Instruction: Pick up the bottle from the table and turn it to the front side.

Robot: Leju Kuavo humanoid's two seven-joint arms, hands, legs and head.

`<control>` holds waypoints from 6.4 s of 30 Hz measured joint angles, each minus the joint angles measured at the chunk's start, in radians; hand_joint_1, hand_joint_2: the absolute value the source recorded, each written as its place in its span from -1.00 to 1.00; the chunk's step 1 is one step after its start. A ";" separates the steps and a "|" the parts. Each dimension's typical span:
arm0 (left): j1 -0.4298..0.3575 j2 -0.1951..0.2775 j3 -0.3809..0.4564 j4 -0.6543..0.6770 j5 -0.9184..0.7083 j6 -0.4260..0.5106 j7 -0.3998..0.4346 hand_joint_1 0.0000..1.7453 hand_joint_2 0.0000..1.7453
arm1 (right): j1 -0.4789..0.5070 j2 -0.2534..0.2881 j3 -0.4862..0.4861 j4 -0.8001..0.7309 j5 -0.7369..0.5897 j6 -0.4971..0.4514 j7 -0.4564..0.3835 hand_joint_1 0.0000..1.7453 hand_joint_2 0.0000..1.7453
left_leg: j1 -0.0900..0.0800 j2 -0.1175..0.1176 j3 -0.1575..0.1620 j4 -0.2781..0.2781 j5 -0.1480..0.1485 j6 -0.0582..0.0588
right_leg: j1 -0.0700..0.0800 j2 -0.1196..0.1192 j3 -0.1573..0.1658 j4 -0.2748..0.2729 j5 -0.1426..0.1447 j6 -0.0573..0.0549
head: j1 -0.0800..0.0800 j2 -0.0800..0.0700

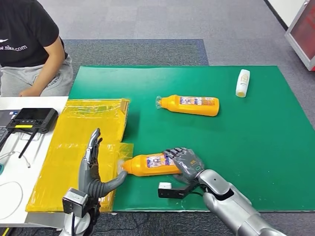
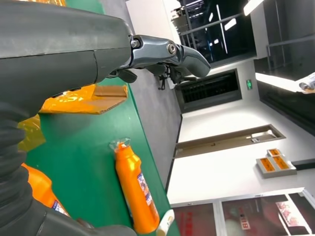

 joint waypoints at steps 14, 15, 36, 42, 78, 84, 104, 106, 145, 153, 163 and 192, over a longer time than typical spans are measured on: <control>0.003 -0.001 0.002 0.000 0.013 0.005 0.000 -1.00 1.00 | 0.062 0.012 -0.050 -0.034 -0.090 -0.093 -0.019 1.00 1.00 | 0.000 0.000 -0.001 0.000 -0.001 0.000 | 0.000 0.000 0.000 0.000 -0.001 0.001 | 0.000 0.000; 0.003 -0.001 0.002 0.000 0.015 0.005 0.000 -1.00 1.00 | 0.076 0.018 -0.065 -0.046 -0.115 -0.103 -0.029 1.00 1.00 | 0.000 0.000 -0.001 0.000 -0.001 0.000 | 0.000 0.000 0.000 0.000 -0.001 0.001 | 0.000 0.000; 0.014 -0.016 -0.016 -0.079 0.059 0.217 -0.006 -1.00 1.00 | 0.314 0.232 -0.327 -0.359 -0.638 -0.176 -0.266 1.00 1.00 | 0.000 0.000 -0.009 0.000 -0.001 -0.001 | 0.000 0.000 -0.009 0.000 -0.002 0.000 | 0.000 0.000; 0.020 -0.015 -0.002 -0.092 0.126 0.175 -0.006 -1.00 1.00 | 0.361 0.258 -0.328 -0.419 -0.692 -0.142 -0.276 1.00 1.00 | 0.001 0.000 -0.009 0.000 -0.001 -0.001 | 0.001 0.000 -0.009 0.000 -0.002 0.000 | 0.000 0.000; -0.093 -0.027 -0.105 -0.036 0.264 -0.201 0.114 -1.00 1.00 | 0.330 0.279 -0.187 -0.330 -0.499 -0.352 -0.355 1.00 1.00 | 0.001 0.000 -0.010 0.000 -0.001 -0.001 | 0.000 0.000 -0.009 0.000 -0.002 0.000 | 0.000 0.000; -0.120 -0.027 -0.106 -0.027 0.310 -0.241 0.134 -1.00 1.00 | 0.319 0.279 -0.183 -0.331 -0.500 -0.350 -0.358 1.00 1.00 | 0.001 0.000 -0.010 0.000 -0.001 -0.001 | 0.000 0.000 -0.009 0.000 -0.002 0.000 | 0.000 0.000; -0.172 -0.030 -0.111 0.032 0.315 -0.251 0.197 1.00 1.00 | 0.317 0.279 -0.181 -0.347 -0.553 -0.332 -0.362 1.00 1.00 | 0.001 0.000 -0.010 0.000 -0.001 -0.001 | 0.000 0.000 -0.010 0.000 -0.002 0.000 | 0.000 0.000; -0.177 -0.030 -0.115 0.040 0.314 -0.258 0.203 1.00 1.00 | 0.317 0.279 -0.182 -0.347 -0.554 -0.332 -0.361 1.00 1.00 | 0.001 0.000 -0.010 0.000 -0.001 -0.001 | 0.000 0.000 -0.010 0.000 -0.002 0.000 | 0.000 0.000; -0.296 0.014 -0.150 0.111 0.286 -0.408 0.230 1.00 1.00 | 0.266 0.278 -0.164 -0.288 -0.434 -0.404 -0.342 1.00 1.00 | 0.001 0.000 -0.011 0.000 -0.001 -0.001 | 0.000 0.000 -0.011 0.000 -0.002 0.000 | 0.000 0.000; -0.279 0.025 -0.155 0.109 0.239 -0.364 0.218 1.00 1.00 | 0.281 0.280 -0.169 -0.274 -0.482 -0.390 -0.353 -0.86 1.00 | 0.001 0.000 -0.012 0.000 -0.001 -0.001 | 0.000 0.000 -0.011 0.000 -0.002 0.000 | 0.000 0.000; -0.217 0.081 -0.083 0.061 0.105 -0.250 0.208 1.00 1.00 | 0.304 0.297 -0.218 -0.274 -0.552 -0.382 -0.353 -1.00 -1.00 | 0.001 0.000 -0.012 0.000 0.000 -0.002 | 0.001 0.000 -0.012 0.001 -0.002 0.000 | 0.000 0.000; -0.276 0.311 -0.100 0.181 -0.555 -0.053 0.367 0.16 1.00 | 0.321 0.301 -0.259 -0.270 -0.558 -0.351 -0.358 -1.00 1.00 | 0.001 0.001 -0.011 0.000 0.001 -0.003 | 0.001 0.001 -0.012 0.001 -0.001 -0.002 | 0.000 0.000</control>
